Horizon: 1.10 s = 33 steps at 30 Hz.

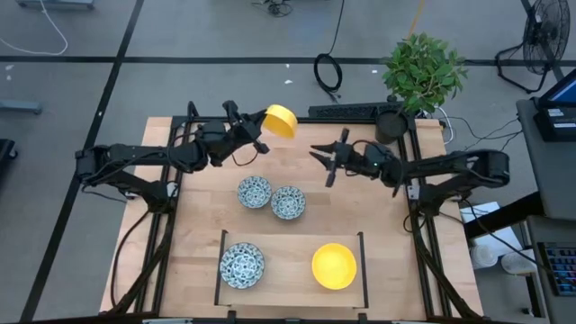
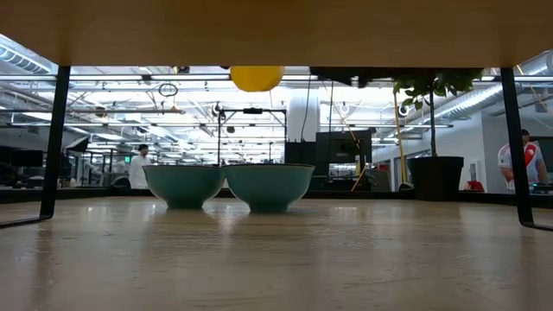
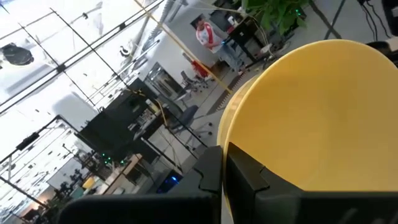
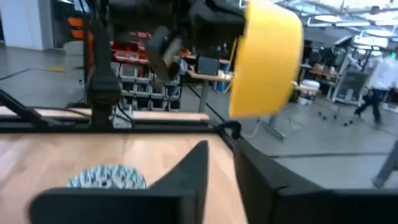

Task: Pick & Place Mini bowls
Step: Stack the yellow bowl on the yellow bowl on the shelf

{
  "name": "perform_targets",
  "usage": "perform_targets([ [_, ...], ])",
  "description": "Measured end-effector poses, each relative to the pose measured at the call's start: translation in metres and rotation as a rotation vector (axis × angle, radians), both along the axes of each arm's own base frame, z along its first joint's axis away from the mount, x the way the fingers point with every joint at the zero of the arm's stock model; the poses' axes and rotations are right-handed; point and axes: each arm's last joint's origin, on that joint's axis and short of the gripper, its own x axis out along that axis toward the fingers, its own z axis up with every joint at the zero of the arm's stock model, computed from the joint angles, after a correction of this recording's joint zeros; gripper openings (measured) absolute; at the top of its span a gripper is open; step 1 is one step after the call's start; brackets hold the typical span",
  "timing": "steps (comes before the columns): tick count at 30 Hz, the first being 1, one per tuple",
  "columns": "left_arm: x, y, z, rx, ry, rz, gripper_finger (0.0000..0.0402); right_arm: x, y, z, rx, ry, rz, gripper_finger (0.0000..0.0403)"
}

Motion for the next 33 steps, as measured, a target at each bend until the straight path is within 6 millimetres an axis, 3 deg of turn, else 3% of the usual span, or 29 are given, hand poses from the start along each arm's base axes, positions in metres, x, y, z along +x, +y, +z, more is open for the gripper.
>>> perform_targets([
  [9, 0.002, -0.005, 0.001, 0.022, 0.012, -0.017, 0.0012, 0.052, -0.004, 0.026, -0.077, 0.036, -0.124, 0.0216],
  [16, 0.001, -0.006, 0.002, 0.031, 0.016, -0.002, 0.0011, 0.077, -0.006, 0.035, -0.101, 0.085, -0.245, 0.0274],
  [25, 0.004, -0.012, -0.001, 0.024, 0.034, -0.05, 0.001, 0.075, -0.014, 0.047, -0.117, 0.062, -0.444, 0.0248],
  [33, 0.006, -0.019, 0.0, 0.042, 0.039, -0.047, 0.0014, 0.075, -0.014, 0.047, -0.131, 0.076, -0.454, 0.0165],
])
